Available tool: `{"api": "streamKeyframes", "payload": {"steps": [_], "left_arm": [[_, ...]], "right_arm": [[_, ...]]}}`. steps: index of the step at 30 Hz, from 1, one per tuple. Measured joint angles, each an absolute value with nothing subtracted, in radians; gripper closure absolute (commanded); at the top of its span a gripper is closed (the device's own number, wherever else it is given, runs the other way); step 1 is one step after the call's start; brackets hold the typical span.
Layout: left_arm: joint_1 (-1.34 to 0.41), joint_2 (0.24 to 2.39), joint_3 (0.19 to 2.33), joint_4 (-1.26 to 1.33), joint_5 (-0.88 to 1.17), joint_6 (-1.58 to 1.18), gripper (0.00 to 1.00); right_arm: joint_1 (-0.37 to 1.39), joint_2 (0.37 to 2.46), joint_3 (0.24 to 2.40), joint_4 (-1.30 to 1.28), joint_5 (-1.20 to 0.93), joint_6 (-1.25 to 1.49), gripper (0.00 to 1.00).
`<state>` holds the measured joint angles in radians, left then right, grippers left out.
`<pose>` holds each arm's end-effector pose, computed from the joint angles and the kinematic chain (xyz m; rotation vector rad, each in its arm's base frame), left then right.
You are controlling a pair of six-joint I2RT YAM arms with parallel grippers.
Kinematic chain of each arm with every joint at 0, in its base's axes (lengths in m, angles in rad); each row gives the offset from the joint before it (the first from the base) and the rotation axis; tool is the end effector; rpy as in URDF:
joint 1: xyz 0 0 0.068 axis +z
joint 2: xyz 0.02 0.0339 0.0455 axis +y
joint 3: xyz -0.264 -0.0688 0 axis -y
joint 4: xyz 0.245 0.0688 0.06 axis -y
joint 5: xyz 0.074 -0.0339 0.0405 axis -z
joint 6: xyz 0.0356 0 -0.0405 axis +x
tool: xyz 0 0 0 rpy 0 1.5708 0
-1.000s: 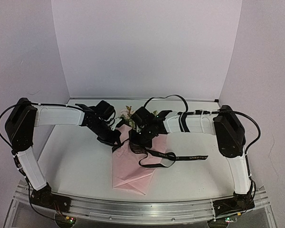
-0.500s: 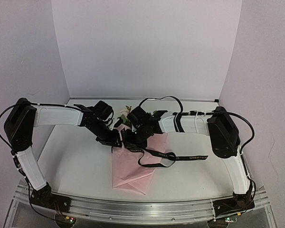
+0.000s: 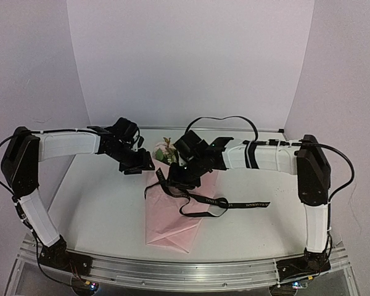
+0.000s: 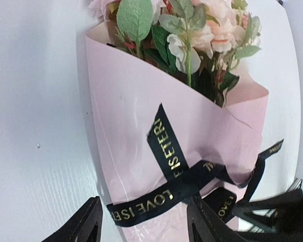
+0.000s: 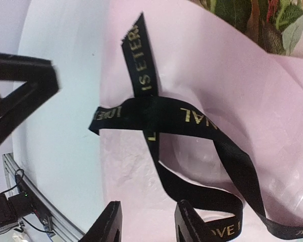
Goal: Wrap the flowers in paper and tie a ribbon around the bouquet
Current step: Cross the ribbon over the folded bouquet.
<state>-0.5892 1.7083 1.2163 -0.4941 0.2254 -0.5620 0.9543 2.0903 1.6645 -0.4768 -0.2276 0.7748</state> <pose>0.2953 -0.2069 0.2215 0.1280 2.6849 -0.6952 0.2631 0.3851 0.2108 -0.3522 2.7067 0.9226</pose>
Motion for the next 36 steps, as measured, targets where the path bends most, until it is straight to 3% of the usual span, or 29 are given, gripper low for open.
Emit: {"api": "streamKeyframes", "payload": {"steps": [15,21,30,36], "left_arm": [[-0.731,1.975,1.535,-0.670,-0.121,-0.736,0.37],[-0.787,2.074,1.622,-0.738,-0.198,-0.782,0.43],[-0.792,2.106,1.623,-0.788,-0.268,-0.820,0.78],[-0.792,2.106,1.623,-0.786,-0.296,-0.835,0.94]], "right_arm": [[0.895,1.854,1.391,-0.479,-0.097,0.755,0.63],[0.867,1.767,1.291,-0.455,-0.080,0.755,0.63],[0.853,1.709,1.207,-0.408,-0.082,0.755,0.63],[0.840,1.705,1.185,-0.401,-0.081,0.756,0.63]]}}
